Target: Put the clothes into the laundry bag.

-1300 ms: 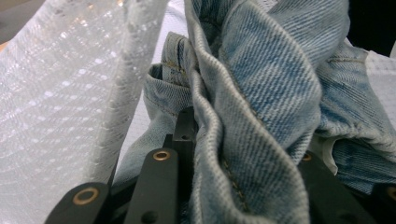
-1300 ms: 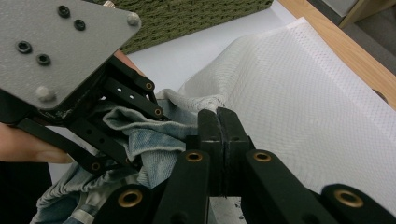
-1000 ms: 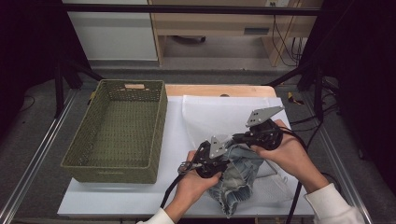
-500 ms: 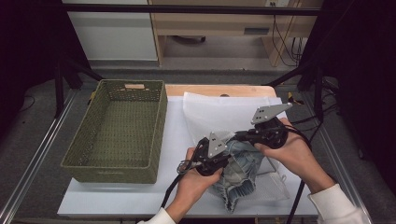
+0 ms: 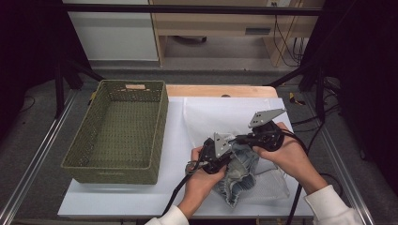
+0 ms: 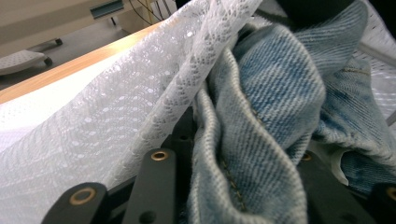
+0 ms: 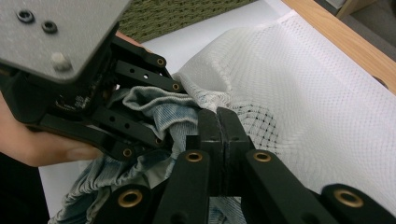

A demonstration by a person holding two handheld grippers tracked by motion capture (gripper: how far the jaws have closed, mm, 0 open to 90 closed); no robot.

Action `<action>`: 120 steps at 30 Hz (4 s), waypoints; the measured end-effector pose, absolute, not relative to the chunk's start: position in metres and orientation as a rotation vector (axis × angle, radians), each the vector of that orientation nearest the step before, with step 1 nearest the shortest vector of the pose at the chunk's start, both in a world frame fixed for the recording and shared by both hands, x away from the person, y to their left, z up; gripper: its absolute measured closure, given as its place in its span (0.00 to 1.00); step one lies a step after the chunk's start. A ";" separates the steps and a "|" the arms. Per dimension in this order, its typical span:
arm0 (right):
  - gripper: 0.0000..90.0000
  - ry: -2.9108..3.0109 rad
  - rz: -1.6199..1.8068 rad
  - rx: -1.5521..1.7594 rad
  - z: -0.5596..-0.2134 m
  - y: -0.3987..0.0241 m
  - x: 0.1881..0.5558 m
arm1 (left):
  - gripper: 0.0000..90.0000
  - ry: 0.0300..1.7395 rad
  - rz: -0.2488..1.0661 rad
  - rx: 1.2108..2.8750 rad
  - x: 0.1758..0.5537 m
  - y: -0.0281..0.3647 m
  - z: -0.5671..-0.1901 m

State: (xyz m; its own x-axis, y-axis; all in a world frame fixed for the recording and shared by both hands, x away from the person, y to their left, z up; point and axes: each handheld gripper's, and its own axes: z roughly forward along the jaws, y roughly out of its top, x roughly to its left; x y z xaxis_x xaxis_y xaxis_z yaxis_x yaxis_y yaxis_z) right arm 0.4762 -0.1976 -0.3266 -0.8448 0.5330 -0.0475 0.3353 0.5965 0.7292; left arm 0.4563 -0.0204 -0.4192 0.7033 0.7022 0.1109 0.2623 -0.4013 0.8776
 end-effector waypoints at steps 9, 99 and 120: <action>1.00 2.557 1.074 0.754 -0.331 -0.198 0.478 | 0.41 0.716 0.546 2.014 0.458 -0.024 -0.425; 1.00 2.627 1.198 0.651 -0.370 -0.176 0.434 | 1.00 0.706 0.164 2.117 0.368 0.067 -0.467; 1.00 2.622 1.195 0.653 -0.370 -0.177 0.435 | 1.00 0.634 0.155 2.163 0.382 0.022 -0.468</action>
State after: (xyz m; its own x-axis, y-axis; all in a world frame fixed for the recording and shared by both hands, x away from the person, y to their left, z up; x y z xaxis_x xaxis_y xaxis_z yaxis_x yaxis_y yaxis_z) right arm 0.4353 -0.1766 -0.3700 -0.8857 0.4641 0.0118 0.3133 0.5787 0.7529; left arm 0.3821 0.0217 -0.4684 0.8637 0.4920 -0.1093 0.3861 -0.5065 0.7709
